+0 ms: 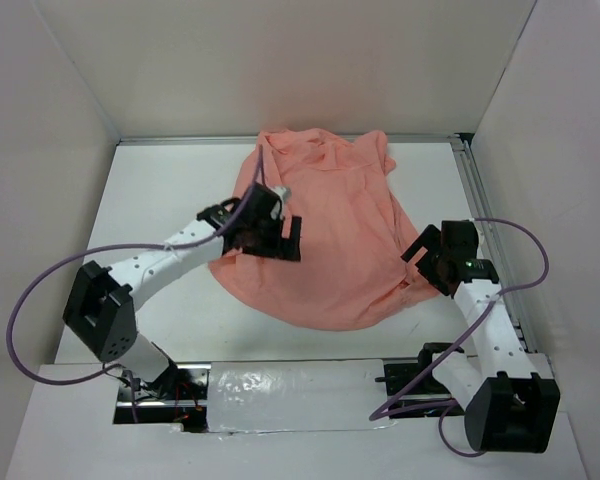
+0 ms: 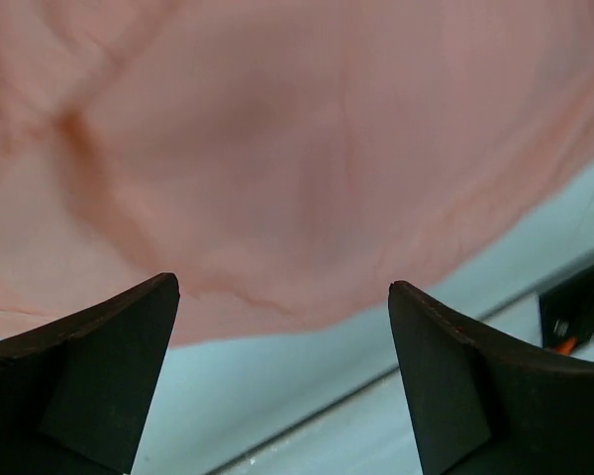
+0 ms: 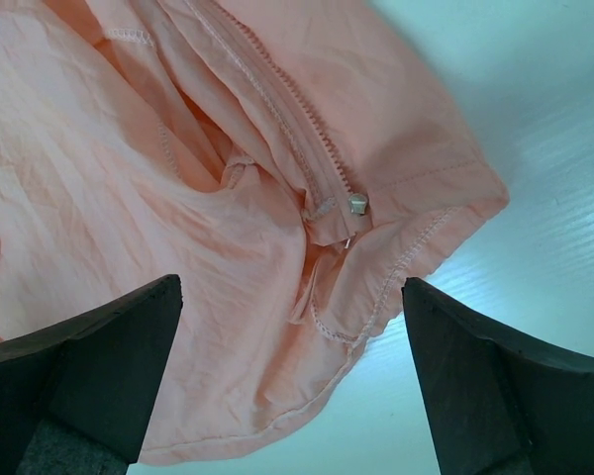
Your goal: Zip up the jacket
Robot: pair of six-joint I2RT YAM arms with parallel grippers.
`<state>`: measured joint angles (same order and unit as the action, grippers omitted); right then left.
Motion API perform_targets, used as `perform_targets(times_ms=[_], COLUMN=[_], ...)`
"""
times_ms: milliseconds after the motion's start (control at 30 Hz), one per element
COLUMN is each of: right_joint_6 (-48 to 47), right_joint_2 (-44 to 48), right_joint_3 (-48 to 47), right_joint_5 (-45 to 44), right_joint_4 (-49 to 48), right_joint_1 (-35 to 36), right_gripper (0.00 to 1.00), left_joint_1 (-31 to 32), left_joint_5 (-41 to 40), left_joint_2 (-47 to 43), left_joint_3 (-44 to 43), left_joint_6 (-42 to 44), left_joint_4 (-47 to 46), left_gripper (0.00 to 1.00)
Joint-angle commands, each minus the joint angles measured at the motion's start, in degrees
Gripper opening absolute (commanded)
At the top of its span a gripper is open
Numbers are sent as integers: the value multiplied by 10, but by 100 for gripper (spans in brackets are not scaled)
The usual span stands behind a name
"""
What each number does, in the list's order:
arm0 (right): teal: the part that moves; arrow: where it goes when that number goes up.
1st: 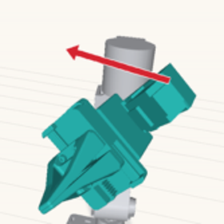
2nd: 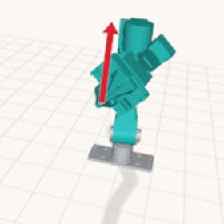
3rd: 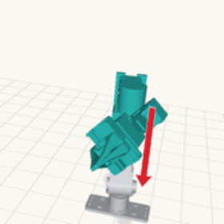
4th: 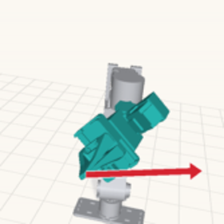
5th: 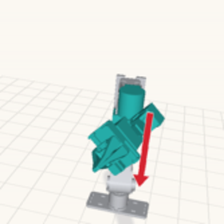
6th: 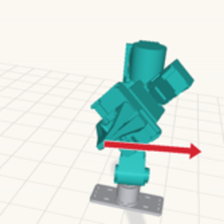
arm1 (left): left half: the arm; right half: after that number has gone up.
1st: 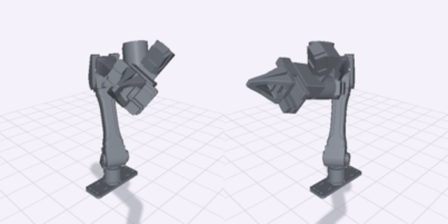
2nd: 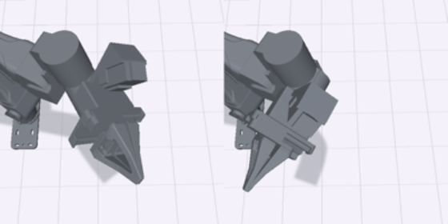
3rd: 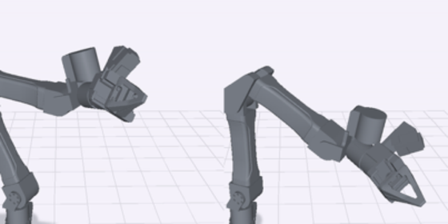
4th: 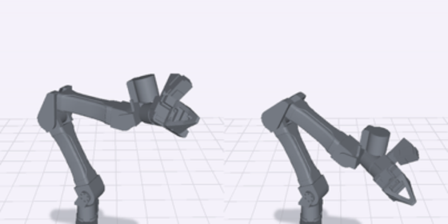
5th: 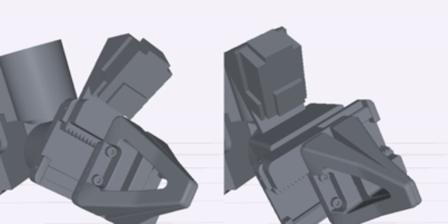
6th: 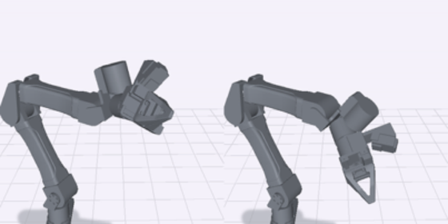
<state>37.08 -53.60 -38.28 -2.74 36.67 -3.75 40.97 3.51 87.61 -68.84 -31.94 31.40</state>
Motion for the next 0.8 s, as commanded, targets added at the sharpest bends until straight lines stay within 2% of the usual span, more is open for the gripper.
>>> perform_targets(times_ms=[0, 67, 233, 267, 400, 500, 767], right_joint_6=[-3, -3, -6, -8, -13, -13, -18], right_joint_2=[-8, -12, -40, -42, -58, -73, -113], right_joint_3=[-5, -4, -14, -14, -16, -14, -10], right_joint_5=[0, 2, 14, 16, 20, 23, 42], right_joint_4=[-34, -38, -48, -50, -64, -75, -93], right_joint_1=[-7, -9, -20, -23, -32, -40, -49], right_gripper=[100, 100, 100, 100, 100, 100, 100], left_joint_1=[-59, -88, -146, -163, -182, -180, -164], left_joint_5=[-2, -2, -26, -30, -32, -24, 22], left_joint_2=[47, 115, 266, 312, 402, 434, 448], left_joint_3=[-98, -144, -333, -382, -478, -499, -466], left_joint_6=[3, 10, -8, -12, -8, 3, -17], left_joint_4=[-12, 8, 68, 74, 88, 69, 45], left_gripper=[99, 99, 99, 98, 91, 86, 77])
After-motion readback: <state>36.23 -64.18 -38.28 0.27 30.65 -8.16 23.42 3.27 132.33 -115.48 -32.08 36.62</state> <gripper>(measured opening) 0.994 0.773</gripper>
